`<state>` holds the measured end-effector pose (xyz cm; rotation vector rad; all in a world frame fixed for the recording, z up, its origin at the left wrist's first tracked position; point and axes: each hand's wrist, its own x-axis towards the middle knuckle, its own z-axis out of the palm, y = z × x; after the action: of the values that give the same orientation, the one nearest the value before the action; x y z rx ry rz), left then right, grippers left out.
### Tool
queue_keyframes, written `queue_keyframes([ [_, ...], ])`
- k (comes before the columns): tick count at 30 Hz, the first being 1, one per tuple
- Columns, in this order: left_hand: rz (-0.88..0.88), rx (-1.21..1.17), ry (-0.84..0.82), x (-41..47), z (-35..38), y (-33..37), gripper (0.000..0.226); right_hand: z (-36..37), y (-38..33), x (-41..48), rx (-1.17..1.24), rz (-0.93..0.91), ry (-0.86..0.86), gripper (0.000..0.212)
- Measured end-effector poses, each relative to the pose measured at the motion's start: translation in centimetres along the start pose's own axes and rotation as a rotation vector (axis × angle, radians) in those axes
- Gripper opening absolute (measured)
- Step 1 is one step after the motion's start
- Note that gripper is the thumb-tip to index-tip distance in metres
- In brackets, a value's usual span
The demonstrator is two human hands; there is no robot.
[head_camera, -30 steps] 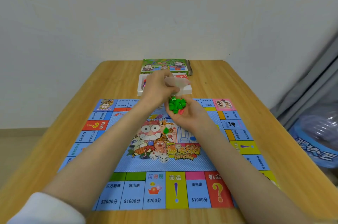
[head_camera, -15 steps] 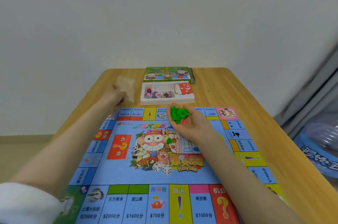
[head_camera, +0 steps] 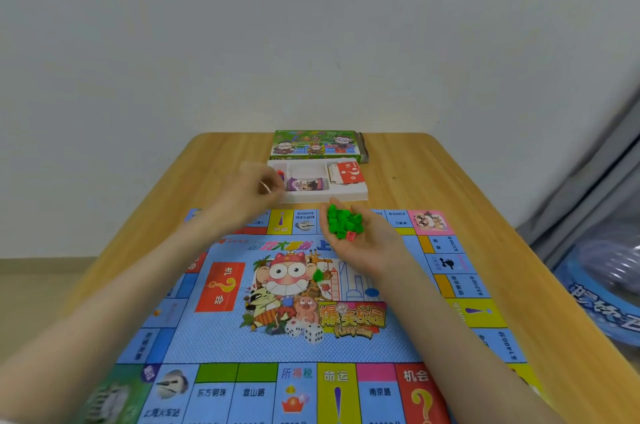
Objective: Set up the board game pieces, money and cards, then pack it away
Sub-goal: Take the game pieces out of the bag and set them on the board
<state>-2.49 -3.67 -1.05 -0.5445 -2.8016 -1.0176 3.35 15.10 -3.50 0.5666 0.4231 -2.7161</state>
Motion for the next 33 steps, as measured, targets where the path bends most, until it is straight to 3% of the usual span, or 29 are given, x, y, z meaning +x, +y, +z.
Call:
queue_keyframes([
  [3, 0.098, 0.074, -0.473, -3.0, 1.1, 2.9, 0.012, -0.1, -0.3, 0.1, 0.004, -0.022, 0.006, 0.03],
  [5, 0.119, 0.137, -0.543, -4.2, 2.4, 3.6, 0.028, -0.1, -0.5, 0.2, 0.004, -0.031, 0.018, 0.029],
  [8, 0.193, 0.186, -0.484, -4.9, 3.7, 3.4, 0.016, -0.2, -0.6, 0.2, 0.006, -0.041, 0.024, 0.028],
  [11, 0.124, 0.189, -0.414, -4.5, 3.1, 2.0, 0.008, -0.4, -0.6, 0.2, -0.004, -0.057, 0.022, 0.026],
  [15, 0.006, 0.164, -0.246, -3.4, 1.3, -1.2, 0.01, -0.3, -0.1, 0.0, -0.034, -0.06, 0.025, 0.028],
  [18, -0.044, 0.098, -0.193, -3.4, 0.9, -2.0, 0.02, 0.2, 0.5, -0.4, -0.041, -0.046, -0.028, 0.017],
  [22, 0.041, -0.049, 0.12, -3.6, 2.4, 0.2, 0.025, 0.6, 1.2, -0.8, -0.065, -0.049, -0.069, 0.034],
  [27, 0.24, -0.033, -0.002, -3.2, 4.6, 3.2, 0.044, 0.3, 1.4, -0.2, -0.099, 0.014, -0.068, 0.024],
  [33, 0.289, 0.001, 0.043, -3.0, 5.4, 2.5, 0.038, -0.3, 1.0, 0.7, -0.142, 0.049, -0.062, 0.029],
])
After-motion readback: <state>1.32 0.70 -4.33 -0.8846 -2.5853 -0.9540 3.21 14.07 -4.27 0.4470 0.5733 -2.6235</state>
